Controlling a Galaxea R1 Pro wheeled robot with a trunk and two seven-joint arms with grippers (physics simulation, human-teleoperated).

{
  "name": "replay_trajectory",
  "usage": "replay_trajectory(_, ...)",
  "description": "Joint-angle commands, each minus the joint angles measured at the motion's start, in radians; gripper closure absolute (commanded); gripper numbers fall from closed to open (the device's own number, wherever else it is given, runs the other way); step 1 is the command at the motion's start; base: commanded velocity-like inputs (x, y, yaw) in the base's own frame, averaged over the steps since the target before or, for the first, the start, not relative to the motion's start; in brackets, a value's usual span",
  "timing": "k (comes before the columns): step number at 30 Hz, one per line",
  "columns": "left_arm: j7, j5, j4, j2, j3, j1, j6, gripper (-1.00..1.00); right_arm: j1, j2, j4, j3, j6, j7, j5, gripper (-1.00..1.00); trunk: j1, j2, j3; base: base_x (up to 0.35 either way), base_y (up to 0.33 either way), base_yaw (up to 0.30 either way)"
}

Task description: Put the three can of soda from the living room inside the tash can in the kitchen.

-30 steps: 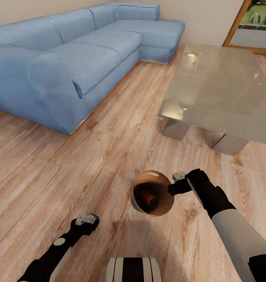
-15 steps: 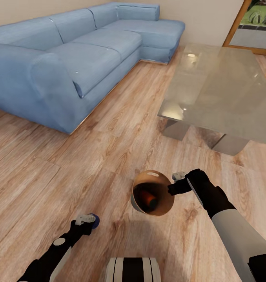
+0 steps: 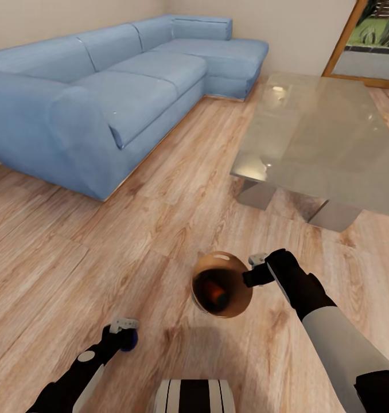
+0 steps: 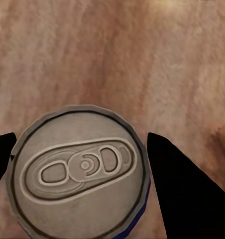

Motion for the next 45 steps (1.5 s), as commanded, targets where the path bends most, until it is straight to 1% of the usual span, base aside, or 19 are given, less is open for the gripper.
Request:
replay_trajectory(1, -0.001, -0.003, 0.003, 0.0, 0.0, 0.0, 0.0, 1.0, 0.0, 0.0, 0.0, 0.001, 0.006, 0.004, -0.024, 1.0, 0.0, 0.0, 0.004, 0.0, 0.0, 0.0)
replay_trajectory(24, -0.001, -0.002, 0.008, 0.0, -0.001, 0.0, 0.0, 1.0, 0.002, 0.0, 0.001, 0.003, 0.006, 0.003, -0.024, 1.0, -0.011, 0.006, 0.093, 0.0, 0.0, 0.0)
replay_trajectory(29, -0.008, 0.004, -0.013, 0.005, 0.005, 0.001, 0.012, 1.0, 0.002, 0.0, 0.002, 0.003, 0.006, 0.004, -0.025, 1.0, -0.013, 0.007, 0.112, 0.0, 0.0, 0.0)
replay_trajectory(30, -0.012, 0.005, -0.031, 0.007, 0.006, 0.001, 0.027, 1.0, 0.002, 0.0, 0.003, 0.003, 0.006, 0.004, -0.025, 1.0, -0.013, 0.007, 0.116, 0.0, 0.0, 0.0)
replay_trajectory(32, -0.033, 0.008, -0.121, 0.011, 0.01, 0.001, 0.096, 1.0, 0.002, 0.0, 0.005, 0.003, 0.006, 0.005, -0.025, 1.0, -0.014, 0.008, 0.124, 0.0, 0.0, 0.0)
replay_trajectory(34, -0.05, 0.009, -0.184, 0.013, 0.011, 0.002, 0.142, 1.0, 0.002, 0.0, 0.007, 0.003, 0.006, 0.007, -0.025, 1.0, -0.015, 0.008, 0.132, 0.0, 0.0, 0.0)
replay_trajectory(36, -0.073, 0.01, -0.321, 0.02, 0.017, 0.004, 0.236, 1.0, 0.002, 0.0, 0.01, 0.003, 0.006, 0.01, -0.026, 1.0, -0.016, 0.008, 0.139, 0.0, 0.0, 0.0)
replay_trajectory(38, -0.078, 0.01, -0.389, 0.024, 0.029, 0.004, 0.285, 1.0, 0.002, 0.0, 0.011, 0.003, 0.006, 0.011, -0.026, 1.0, -0.017, 0.009, 0.147, 0.0, 0.0, 0.0)
replay_trajectory(39, -0.083, 0.011, -0.459, 0.026, 0.053, 0.003, 0.345, 1.0, 0.002, 0.0, 0.012, 0.002, 0.006, 0.012, -0.026, 1.0, -0.017, 0.009, 0.151, 0.0, 0.0, 0.0)
replay_trajectory(40, -0.085, 0.011, -0.496, 0.027, 0.069, 0.003, 0.379, 1.0, 0.003, 0.0, 0.013, 0.002, 0.006, 0.013, -0.027, 1.0, -0.018, 0.009, 0.155, 0.0, 0.0, 0.0)
replay_trajectory(41, -0.093, 0.011, -0.569, 0.029, 0.103, 0.003, 0.447, 1.0, 0.003, -0.001, 0.013, 0.001, 0.006, 0.014, -0.027, 1.0, -0.018, 0.01, 0.159, 0.0, 0.0, 0.0)
replay_trajectory(43, -0.13, 0.011, -0.697, 0.03, 0.161, 0.002, 0.584, 1.0, 0.003, -0.001, 0.014, -0.001, 0.006, 0.015, -0.028, 1.0, -0.019, 0.01, 0.166, 0.0, 0.0, 0.0)
replay_trajectory(44, -0.15, 0.011, -0.749, 0.033, 0.181, -0.001, 0.65, 1.0, 0.003, -0.001, 0.014, -0.001, 0.006, 0.016, -0.029, 1.0, -0.019, 0.01, 0.166, 0.0, 0.0, 0.0)
replay_trajectory(45, -0.165, 0.011, -0.79, 0.044, 0.194, -0.008, 0.709, 1.0, 0.003, -0.002, 0.014, -0.002, 0.006, 0.016, -0.029, 1.0, -0.019, 0.01, 0.166, 0.0, 0.0, 0.0)
